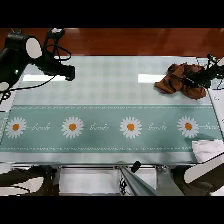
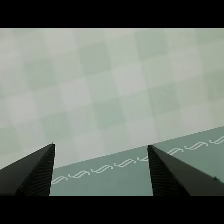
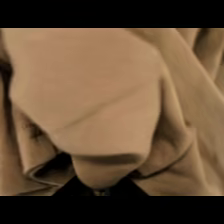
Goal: Fold the shirts.
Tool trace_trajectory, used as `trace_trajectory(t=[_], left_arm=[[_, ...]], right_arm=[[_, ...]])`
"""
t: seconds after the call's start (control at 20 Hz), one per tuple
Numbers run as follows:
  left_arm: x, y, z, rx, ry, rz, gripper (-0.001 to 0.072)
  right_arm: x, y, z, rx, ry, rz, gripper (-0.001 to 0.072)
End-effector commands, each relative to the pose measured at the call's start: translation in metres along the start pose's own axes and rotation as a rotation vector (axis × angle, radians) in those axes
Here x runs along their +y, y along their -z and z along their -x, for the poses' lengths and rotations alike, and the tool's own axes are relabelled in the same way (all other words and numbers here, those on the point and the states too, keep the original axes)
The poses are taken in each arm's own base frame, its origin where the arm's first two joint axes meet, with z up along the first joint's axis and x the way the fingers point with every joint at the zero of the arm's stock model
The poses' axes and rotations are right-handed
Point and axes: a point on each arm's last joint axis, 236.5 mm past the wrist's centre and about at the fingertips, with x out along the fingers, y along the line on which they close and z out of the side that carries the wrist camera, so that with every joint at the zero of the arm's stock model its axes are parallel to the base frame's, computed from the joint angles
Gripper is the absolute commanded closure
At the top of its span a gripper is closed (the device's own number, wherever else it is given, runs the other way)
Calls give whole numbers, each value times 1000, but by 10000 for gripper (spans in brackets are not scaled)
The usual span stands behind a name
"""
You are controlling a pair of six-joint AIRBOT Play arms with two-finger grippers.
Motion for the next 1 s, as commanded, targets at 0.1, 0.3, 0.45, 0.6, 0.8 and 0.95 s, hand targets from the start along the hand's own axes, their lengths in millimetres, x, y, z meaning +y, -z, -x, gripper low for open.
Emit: trace_trajectory(t=[0.1, 0.3, 0.45, 0.6, 0.8, 0.95], left_arm=[[-2, 1, 20, 29, 10, 2, -1], [-17, -43, 93, -138, 77, 12, -1], [-42, -79, 199, -398, 194, 9, -1], [-58, -75, 297, -603, 266, -18, -1], [-52, -32, 358, -682, 229, -39, -1], [-46, -1, 353, -586, 198, -43, 0]], right_arm=[[38, -27, 75, -165, -47, 153, 678], [131, -52, 255, -553, -281, 348, 679], [194, -24, 401, -842, -497, 419, 679], [213, 18, 483, -1000, -554, 465, 679], [225, 82, 500, -920, -573, 551, 679], [243, 135, 455, -656, -583, 664, 679]])
